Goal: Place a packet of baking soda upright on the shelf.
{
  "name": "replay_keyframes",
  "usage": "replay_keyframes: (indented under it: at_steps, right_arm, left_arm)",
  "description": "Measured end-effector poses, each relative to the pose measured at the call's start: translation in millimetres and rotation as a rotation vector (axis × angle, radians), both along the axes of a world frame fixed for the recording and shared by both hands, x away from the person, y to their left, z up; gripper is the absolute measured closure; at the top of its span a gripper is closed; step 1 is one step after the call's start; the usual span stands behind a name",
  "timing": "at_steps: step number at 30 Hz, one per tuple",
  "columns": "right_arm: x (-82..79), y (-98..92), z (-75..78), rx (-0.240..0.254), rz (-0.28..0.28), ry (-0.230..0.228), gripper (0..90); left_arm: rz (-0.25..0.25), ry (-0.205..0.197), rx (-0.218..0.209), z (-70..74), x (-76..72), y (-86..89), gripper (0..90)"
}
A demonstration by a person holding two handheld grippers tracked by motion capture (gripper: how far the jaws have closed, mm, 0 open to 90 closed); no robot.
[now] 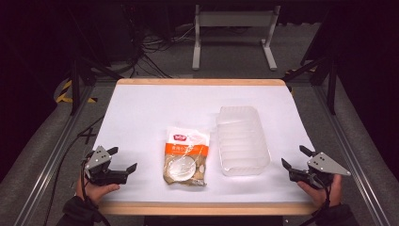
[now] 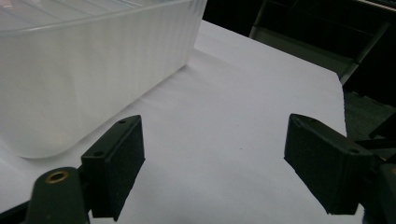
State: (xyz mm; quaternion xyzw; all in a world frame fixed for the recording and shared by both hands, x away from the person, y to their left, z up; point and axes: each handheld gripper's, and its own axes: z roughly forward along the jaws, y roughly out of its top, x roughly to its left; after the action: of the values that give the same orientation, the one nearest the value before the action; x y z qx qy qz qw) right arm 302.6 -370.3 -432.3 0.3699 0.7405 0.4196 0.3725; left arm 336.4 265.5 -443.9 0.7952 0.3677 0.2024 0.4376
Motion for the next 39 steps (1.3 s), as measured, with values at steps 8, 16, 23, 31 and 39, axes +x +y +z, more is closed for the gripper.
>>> replay_keyframes:
  at_steps: [8,16,23,31,39]
  right_arm:
    - [-0.7,-0.2,1.0,0.003,-0.008,-0.003,19.9]
    - [-2.1,3.5,1.5,-0.01,0.0,-0.004,19.9]
    - [-3.0,2.5,0.9,-0.012,-0.001,0.0,19.8]
    - [-3.7,2.9,0.9,-0.015,0.001,-0.001,19.8]
    - [-3.2,1.8,0.6,-0.008,0.001,0.003,19.8]
  left_arm:
    - [-0.051,0.114,-0.062,-7.8,13.5,-12.3,5.6]
    - [-0.163,0.256,-0.165,-9.4,40.2,-47.3,6.9]
    - [-0.236,0.317,-0.154,-12.8,57.0,-80.2,6.8]
    - [-0.271,0.362,-0.179,-14.4,75.1,-102.9,6.4]
    - [-0.354,0.395,-0.206,-14.2,90.9,-128.4,9.0]
